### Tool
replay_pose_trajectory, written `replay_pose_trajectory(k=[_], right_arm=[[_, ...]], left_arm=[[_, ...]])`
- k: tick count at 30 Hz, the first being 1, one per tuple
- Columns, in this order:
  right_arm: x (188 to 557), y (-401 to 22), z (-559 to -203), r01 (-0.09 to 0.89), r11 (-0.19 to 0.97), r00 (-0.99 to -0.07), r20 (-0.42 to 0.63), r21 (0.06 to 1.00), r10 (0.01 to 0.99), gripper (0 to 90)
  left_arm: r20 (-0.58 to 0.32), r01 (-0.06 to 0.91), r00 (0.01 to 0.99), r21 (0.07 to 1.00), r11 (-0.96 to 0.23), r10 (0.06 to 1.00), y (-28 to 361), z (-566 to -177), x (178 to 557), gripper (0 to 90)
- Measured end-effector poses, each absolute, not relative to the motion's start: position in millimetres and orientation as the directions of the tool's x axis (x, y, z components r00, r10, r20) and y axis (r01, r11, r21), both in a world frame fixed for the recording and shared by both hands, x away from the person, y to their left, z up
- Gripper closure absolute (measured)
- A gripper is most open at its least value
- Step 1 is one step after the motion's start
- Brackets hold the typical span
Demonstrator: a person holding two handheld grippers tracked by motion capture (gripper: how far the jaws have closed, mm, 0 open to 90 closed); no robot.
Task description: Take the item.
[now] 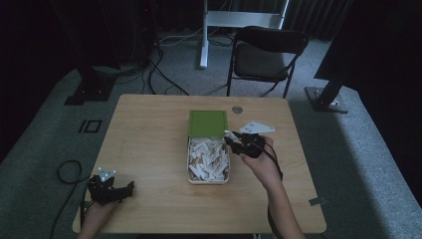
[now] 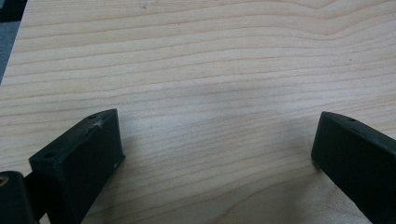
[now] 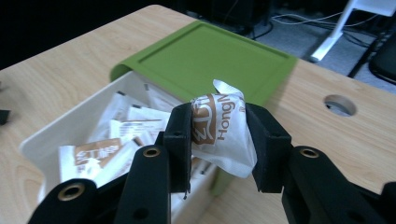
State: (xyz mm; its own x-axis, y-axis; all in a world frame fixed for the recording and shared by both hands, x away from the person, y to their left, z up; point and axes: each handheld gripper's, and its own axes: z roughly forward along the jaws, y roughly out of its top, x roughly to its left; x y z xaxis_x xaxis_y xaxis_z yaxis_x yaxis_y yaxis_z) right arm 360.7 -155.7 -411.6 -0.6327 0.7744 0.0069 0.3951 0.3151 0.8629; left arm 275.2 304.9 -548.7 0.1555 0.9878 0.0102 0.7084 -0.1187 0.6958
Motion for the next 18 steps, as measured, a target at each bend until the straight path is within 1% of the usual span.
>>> replay_pose_trajectory(k=[18], right_arm=[[368, -189, -433, 0.422, 0.272, -0.546, 0.003, 0.865, 0.838, 64.1]], left_arm=[[0.011, 0.708, 0.155, 0.696, -0.119, 0.988, 305, -549, 275, 2.7]])
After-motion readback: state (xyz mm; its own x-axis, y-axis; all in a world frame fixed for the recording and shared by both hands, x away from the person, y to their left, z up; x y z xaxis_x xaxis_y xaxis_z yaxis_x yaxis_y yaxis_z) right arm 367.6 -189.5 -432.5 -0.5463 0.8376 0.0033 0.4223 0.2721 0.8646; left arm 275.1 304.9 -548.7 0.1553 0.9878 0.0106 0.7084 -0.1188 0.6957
